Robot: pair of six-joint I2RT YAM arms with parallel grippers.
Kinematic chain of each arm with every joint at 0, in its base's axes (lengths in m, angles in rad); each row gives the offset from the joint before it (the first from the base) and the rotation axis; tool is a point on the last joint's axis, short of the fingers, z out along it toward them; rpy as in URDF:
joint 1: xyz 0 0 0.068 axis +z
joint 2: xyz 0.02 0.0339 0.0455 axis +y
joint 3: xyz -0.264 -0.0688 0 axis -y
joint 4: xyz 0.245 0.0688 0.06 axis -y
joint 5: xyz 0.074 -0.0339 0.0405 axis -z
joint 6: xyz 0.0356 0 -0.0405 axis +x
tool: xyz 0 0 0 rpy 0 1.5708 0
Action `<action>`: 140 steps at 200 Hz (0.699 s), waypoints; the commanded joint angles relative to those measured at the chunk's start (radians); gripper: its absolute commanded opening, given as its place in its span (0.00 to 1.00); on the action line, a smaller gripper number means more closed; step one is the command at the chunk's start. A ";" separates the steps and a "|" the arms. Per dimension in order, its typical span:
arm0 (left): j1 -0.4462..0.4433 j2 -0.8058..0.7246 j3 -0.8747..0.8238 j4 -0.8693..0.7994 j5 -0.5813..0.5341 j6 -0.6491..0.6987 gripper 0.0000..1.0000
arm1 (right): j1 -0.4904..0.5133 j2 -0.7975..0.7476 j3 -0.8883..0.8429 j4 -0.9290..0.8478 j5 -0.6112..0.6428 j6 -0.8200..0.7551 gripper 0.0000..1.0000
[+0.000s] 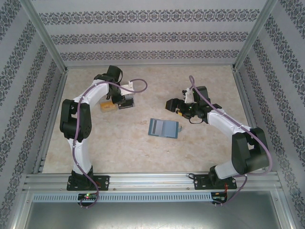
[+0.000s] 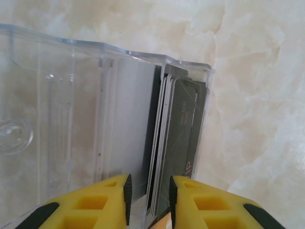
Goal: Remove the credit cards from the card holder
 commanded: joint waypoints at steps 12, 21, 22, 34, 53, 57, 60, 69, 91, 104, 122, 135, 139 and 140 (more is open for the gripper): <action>0.008 -0.091 0.028 0.081 -0.046 -0.218 0.31 | 0.036 -0.019 0.005 -0.027 0.046 -0.010 0.98; 0.008 -0.116 0.026 0.109 -0.082 -0.301 0.32 | 0.057 -0.027 0.007 -0.042 0.078 -0.015 0.97; 0.008 -0.119 0.026 0.109 -0.087 -0.306 0.33 | 0.059 -0.028 0.007 -0.045 0.081 -0.016 0.97; 0.008 -0.150 0.019 0.120 -0.126 -0.406 0.34 | 0.098 -0.034 0.012 -0.071 0.134 -0.022 0.95; 0.008 -0.199 -0.006 0.109 -0.195 -0.552 0.36 | 0.179 -0.031 0.019 -0.109 0.235 -0.027 0.92; 0.008 -0.211 -0.017 0.107 -0.216 -0.575 0.36 | 0.194 -0.027 0.023 -0.117 0.255 -0.025 0.91; 0.007 -0.219 -0.024 0.105 -0.230 -0.597 0.37 | 0.208 -0.023 0.025 -0.123 0.269 -0.023 0.91; 0.008 -0.246 -0.045 0.101 -0.267 -0.652 0.37 | 0.249 -0.008 0.036 -0.144 0.314 -0.018 0.88; 0.008 -0.327 -0.131 0.129 -0.288 -0.758 0.39 | 0.334 0.047 0.063 -0.189 0.406 -0.003 0.82; 0.008 -0.376 -0.185 0.154 -0.302 -0.830 0.42 | 0.368 0.078 0.077 -0.216 0.463 0.008 0.77; 0.008 -0.434 -0.246 0.160 -0.308 -0.952 0.48 | 0.406 0.112 0.098 -0.263 0.543 0.015 0.70; 0.007 -0.475 -0.297 0.170 -0.310 -1.041 0.51 | 0.433 0.133 0.116 -0.305 0.620 0.008 0.69; 0.008 -0.486 -0.311 0.172 -0.311 -1.066 0.52 | 0.439 0.138 0.120 -0.316 0.638 0.006 0.69; 0.008 -0.488 -0.314 0.172 -0.312 -1.073 0.52 | 0.440 0.139 0.120 -0.319 0.642 0.006 0.69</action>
